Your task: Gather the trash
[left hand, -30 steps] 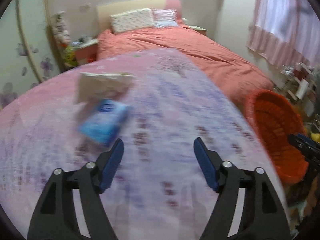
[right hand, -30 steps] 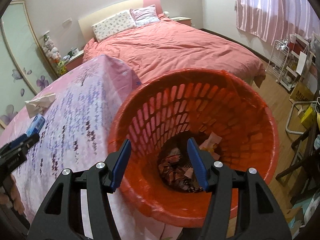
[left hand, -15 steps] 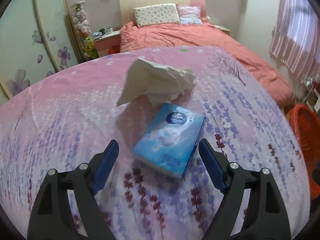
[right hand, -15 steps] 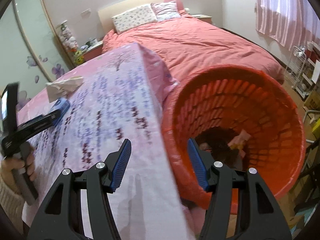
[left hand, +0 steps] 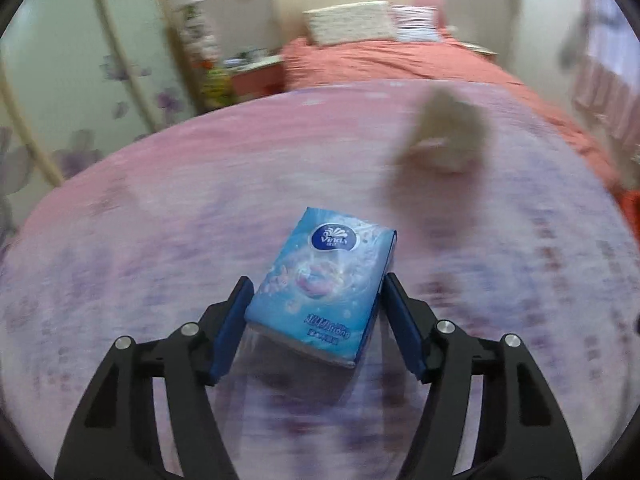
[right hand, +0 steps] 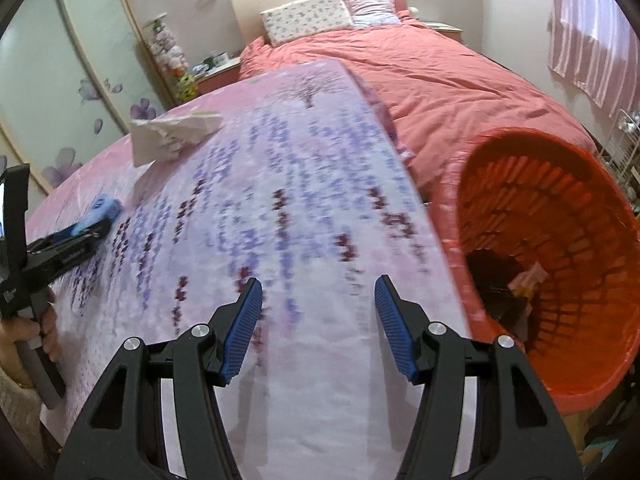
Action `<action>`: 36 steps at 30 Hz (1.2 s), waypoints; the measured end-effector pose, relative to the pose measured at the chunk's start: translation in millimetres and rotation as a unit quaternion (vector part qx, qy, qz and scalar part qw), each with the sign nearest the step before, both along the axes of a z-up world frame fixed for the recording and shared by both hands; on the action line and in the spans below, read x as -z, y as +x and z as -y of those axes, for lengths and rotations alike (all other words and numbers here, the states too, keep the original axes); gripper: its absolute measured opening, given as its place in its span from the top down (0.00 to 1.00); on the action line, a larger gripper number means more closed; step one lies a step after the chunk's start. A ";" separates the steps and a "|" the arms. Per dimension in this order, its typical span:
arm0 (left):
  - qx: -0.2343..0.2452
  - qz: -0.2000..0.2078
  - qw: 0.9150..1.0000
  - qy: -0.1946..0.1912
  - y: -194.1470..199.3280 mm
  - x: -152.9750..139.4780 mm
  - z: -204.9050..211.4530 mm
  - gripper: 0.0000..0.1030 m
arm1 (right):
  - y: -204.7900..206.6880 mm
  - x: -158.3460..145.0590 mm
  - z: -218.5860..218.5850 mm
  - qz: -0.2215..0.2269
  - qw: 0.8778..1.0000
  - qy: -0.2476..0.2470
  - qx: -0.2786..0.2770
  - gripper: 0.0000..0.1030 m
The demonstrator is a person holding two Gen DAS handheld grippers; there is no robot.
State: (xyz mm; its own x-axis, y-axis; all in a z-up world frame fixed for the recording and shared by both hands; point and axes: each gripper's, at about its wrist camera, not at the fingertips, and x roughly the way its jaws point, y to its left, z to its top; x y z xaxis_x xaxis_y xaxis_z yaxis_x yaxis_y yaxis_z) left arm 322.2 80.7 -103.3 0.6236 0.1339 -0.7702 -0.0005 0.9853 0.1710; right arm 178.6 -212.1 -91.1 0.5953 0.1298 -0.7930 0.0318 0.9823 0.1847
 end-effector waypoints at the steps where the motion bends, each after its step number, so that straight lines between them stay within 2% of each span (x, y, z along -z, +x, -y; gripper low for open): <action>1: -0.027 -0.001 1.000 -0.001 3.5 -0.1 -19.5 0.37 | 1.2 0.1 -4.4 0.001 1.000 0.000 -0.005 0.41; 5: -0.086 -0.004 0.996 -0.032 10.8 -0.3 -65.7 0.37 | 12.3 -1.9 -27.5 0.006 1.000 0.006 -0.023 0.41; 9: -0.099 -0.007 0.992 -0.078 14.2 -0.3 -86.5 0.36 | 33.4 -6.0 -57.8 0.021 0.999 0.010 -0.040 0.41; 17: -0.099 -0.007 0.992 -0.080 11.3 2.0 -93.4 0.36 | 98.4 -21.7 -117.7 0.068 0.997 0.019 -0.045 0.31; 22: -0.099 -0.007 0.992 -0.080 8.7 3.1 -92.4 0.36 | 141.3 -17.5 -148.8 0.072 0.997 -0.009 -0.037 0.31; 24: -0.099 -0.007 0.992 -0.080 8.5 3.2 -92.3 0.35 | 153.6 -11.7 -154.2 0.061 0.997 -0.020 -0.035 0.34; 26: -0.099 -0.007 0.992 -0.080 8.0 4.9 -97.0 0.35 | 161.0 -6.4 -156.3 0.047 0.998 -0.020 -0.033 0.51; 28: -0.099 -0.007 0.992 -0.080 8.0 5.0 -97.1 0.34 | 162.5 -2.6 -154.2 0.035 0.999 -0.011 -0.030 0.57; 31: -0.099 -0.007 0.992 -0.080 8.0 4.9 -97.0 0.34 | 156.3 -1.5 -151.9 0.040 0.999 -0.013 -0.021 0.62; 36: -0.099 -0.007 0.992 -0.080 8.0 4.9 -97.1 0.34 | 134.9 -1.5 -143.1 0.039 0.999 -0.011 -0.023 0.63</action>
State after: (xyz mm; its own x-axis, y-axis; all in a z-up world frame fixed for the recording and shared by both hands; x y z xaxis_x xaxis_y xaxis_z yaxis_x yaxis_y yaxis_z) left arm 330.2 177.8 -108.3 0.5862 0.1274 -0.8001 -0.1954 0.9806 0.0130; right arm 313.5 -68.9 -89.6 0.6488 0.1421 -0.7476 -0.0278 0.9862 0.1634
